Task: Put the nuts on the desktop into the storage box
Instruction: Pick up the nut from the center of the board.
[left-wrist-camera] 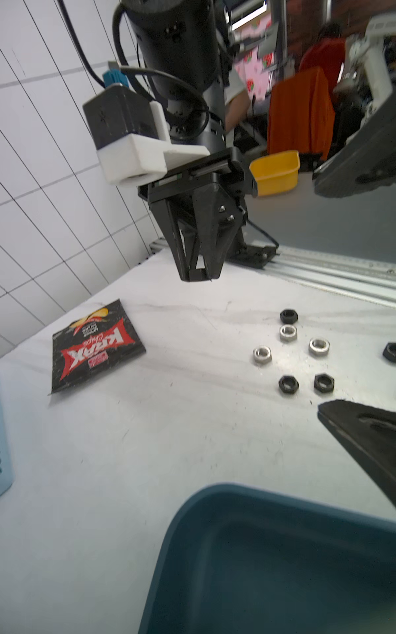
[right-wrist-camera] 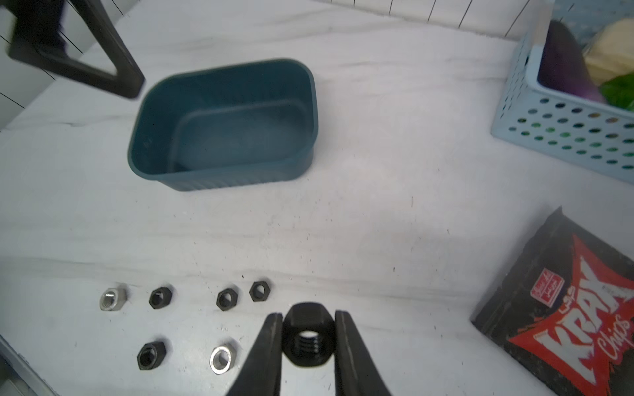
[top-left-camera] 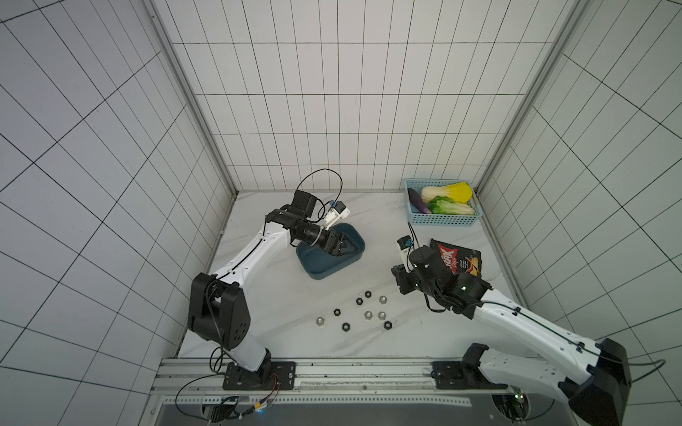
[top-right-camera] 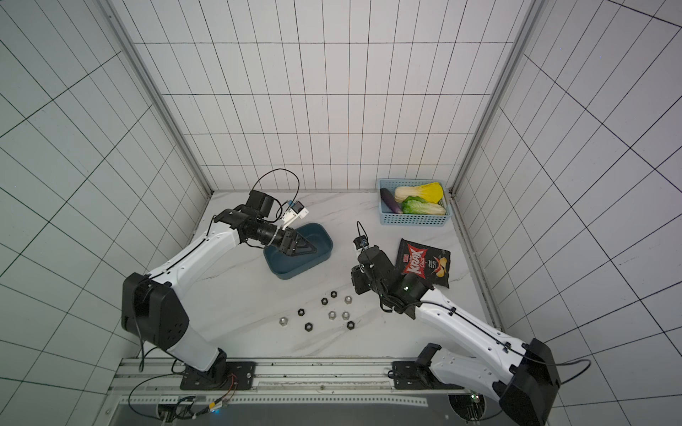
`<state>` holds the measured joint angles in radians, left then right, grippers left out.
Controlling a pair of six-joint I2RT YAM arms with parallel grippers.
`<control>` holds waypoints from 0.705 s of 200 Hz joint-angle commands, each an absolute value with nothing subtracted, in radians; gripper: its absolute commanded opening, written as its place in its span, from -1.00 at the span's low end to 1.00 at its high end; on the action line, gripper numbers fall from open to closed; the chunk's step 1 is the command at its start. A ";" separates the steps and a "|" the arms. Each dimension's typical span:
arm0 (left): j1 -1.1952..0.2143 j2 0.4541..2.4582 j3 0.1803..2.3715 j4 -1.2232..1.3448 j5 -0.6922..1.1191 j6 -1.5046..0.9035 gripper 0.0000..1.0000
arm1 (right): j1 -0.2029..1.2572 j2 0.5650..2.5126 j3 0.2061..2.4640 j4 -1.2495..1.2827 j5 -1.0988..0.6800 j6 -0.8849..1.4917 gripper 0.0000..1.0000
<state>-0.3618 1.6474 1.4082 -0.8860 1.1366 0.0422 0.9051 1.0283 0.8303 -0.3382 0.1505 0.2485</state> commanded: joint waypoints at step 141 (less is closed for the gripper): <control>-0.419 1.745 1.472 -0.885 1.618 -0.212 0.51 | 0.989 1.093 0.836 0.233 -0.075 0.282 -0.53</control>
<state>-0.4137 1.7237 1.4464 -0.8944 1.5436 -0.2050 0.9695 1.0771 0.8303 0.1616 -0.0532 0.2779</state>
